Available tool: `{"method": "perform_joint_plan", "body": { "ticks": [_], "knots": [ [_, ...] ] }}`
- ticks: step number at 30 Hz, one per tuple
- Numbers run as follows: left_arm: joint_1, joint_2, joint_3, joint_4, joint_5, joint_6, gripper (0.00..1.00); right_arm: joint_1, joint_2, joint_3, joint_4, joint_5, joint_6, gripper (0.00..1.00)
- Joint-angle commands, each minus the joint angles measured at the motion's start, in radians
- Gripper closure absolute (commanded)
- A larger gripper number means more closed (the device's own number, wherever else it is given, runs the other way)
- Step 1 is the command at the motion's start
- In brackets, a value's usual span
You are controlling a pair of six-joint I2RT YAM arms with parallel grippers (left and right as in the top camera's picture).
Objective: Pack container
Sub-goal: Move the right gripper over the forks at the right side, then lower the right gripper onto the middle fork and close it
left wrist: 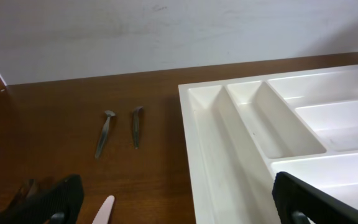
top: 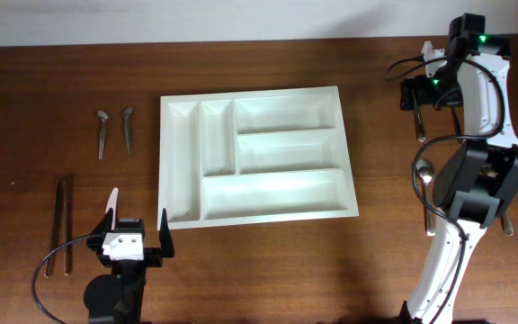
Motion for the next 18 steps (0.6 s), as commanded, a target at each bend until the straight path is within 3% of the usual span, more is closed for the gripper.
{"method": "perform_joint_plan", "body": {
  "ticks": [1, 7, 18],
  "knots": [
    [0.002, -0.007, -0.006, 0.000, -0.010, 0.016, 0.01, 0.015, 0.026, 0.019, 0.015, 0.020, -0.003, 0.01],
    [0.002, -0.007, -0.006, 0.000, -0.010, 0.016, 0.01, 0.002, 0.074, 0.019, 0.027, 0.008, 0.121, 0.01],
    [0.002, -0.007, -0.006, 0.000, -0.010, 0.016, 0.01, -0.013, 0.089, 0.019, 0.012, -0.048, 0.092, 0.01]
  ]
}}
